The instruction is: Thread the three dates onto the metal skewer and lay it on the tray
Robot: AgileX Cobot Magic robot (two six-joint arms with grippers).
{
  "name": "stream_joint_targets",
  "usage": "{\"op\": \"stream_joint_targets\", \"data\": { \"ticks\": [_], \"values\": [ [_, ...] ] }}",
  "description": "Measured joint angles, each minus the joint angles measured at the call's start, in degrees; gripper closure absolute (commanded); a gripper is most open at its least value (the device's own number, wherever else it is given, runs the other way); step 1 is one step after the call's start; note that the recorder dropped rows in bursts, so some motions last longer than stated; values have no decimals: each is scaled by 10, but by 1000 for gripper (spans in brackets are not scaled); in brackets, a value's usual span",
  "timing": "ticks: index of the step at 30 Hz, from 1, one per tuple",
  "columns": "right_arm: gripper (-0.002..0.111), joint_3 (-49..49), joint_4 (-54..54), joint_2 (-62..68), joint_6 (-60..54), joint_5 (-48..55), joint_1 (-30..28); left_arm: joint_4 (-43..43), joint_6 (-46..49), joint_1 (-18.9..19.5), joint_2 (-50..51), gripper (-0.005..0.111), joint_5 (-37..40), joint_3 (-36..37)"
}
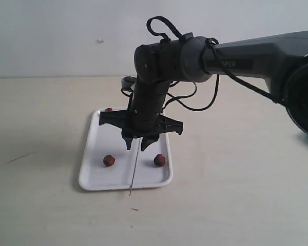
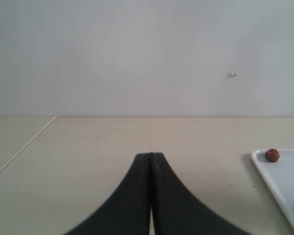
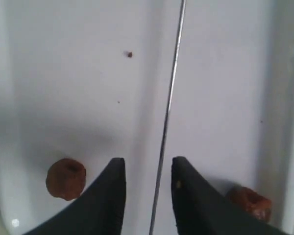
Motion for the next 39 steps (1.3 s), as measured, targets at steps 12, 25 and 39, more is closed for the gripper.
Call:
{"op": "stream_joint_targets", "data": {
  "ticks": [12, 25, 39],
  "values": [
    [84, -1, -1, 30, 10, -2, 0, 0, 0, 0, 0, 107, 0, 0],
    [108, -1, -19, 30, 10, 0, 0, 0, 0, 0, 0, 107, 0, 0],
    [108, -1, -85, -106, -86, 33, 0, 0, 0, 0, 0, 107, 0, 0]
  ]
}}
